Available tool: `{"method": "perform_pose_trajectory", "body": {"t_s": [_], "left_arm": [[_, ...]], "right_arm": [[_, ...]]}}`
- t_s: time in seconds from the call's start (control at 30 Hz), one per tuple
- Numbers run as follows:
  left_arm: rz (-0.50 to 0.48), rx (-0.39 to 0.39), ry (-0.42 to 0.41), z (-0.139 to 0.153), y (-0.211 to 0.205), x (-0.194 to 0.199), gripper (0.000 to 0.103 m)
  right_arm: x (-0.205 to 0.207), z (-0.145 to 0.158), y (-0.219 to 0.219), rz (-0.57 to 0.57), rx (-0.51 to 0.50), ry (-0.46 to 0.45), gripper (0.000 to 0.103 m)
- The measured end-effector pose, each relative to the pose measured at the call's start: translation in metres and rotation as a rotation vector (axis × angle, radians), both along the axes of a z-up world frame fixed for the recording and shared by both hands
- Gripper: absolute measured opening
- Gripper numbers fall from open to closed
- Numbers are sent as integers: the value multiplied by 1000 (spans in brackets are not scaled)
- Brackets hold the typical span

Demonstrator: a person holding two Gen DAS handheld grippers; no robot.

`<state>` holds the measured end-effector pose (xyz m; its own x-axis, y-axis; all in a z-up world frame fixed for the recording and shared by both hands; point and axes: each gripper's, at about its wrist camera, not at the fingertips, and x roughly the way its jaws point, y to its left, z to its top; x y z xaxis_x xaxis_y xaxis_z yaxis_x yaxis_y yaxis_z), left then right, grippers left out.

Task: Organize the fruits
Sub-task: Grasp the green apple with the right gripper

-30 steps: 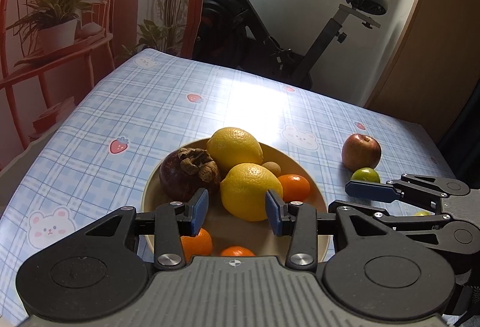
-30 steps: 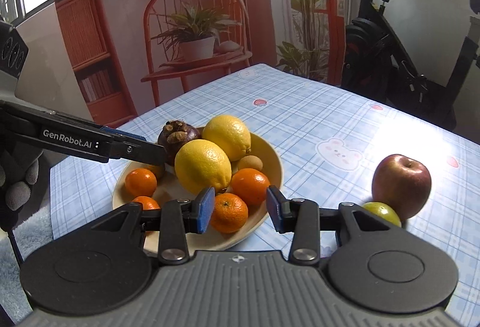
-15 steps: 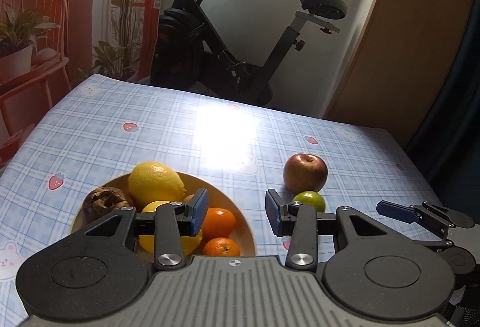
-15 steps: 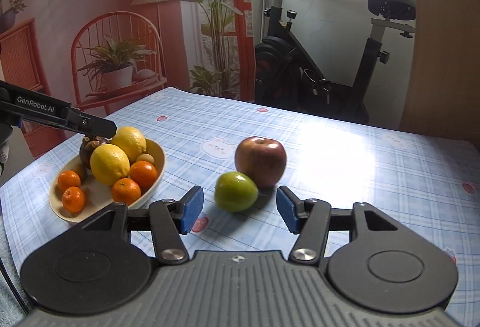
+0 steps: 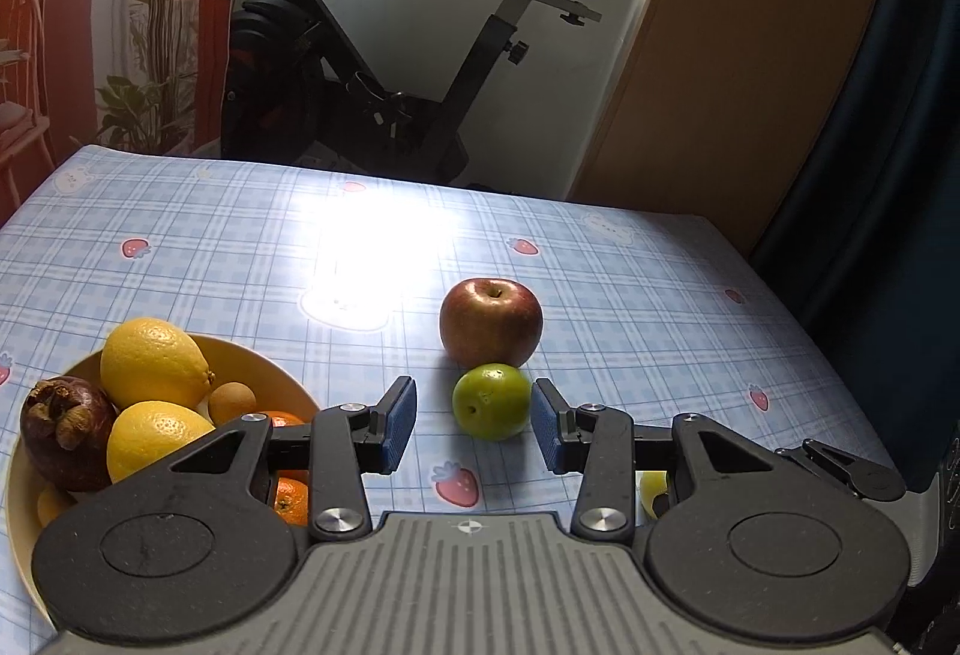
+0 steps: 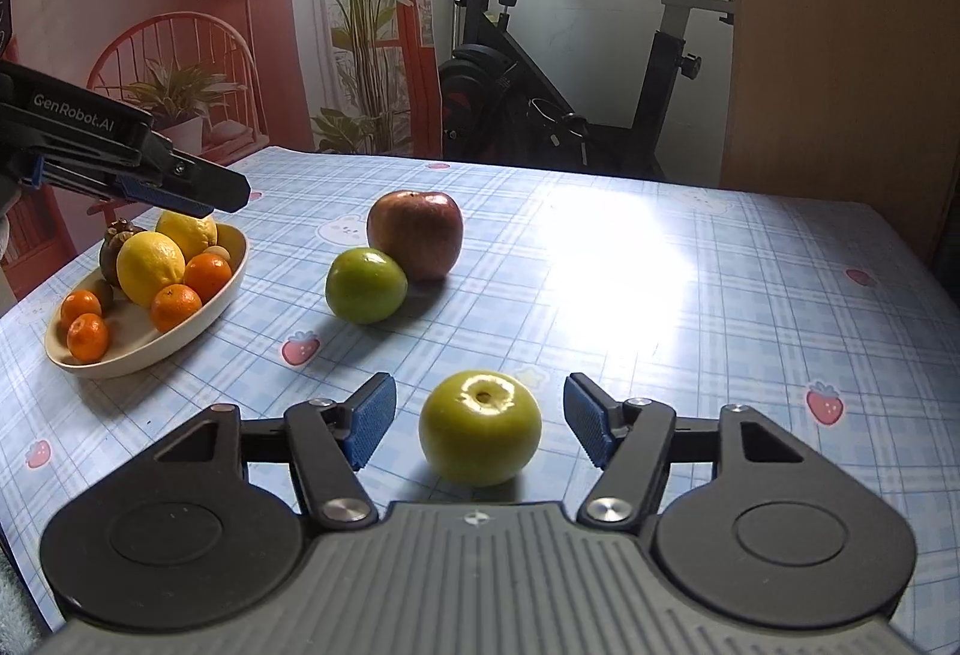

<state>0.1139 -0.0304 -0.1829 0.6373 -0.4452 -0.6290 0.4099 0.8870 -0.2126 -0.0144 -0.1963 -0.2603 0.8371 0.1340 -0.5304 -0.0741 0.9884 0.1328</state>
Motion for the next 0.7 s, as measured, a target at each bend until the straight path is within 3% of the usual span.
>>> {"method": "perform_pose_trajectory", "body": {"t_s": [0.7], "left_arm": [[104,-5,-39,-15,7,-28,44]], "right_arm": [[-1,-13,7,49,-39,-24,63]]}}
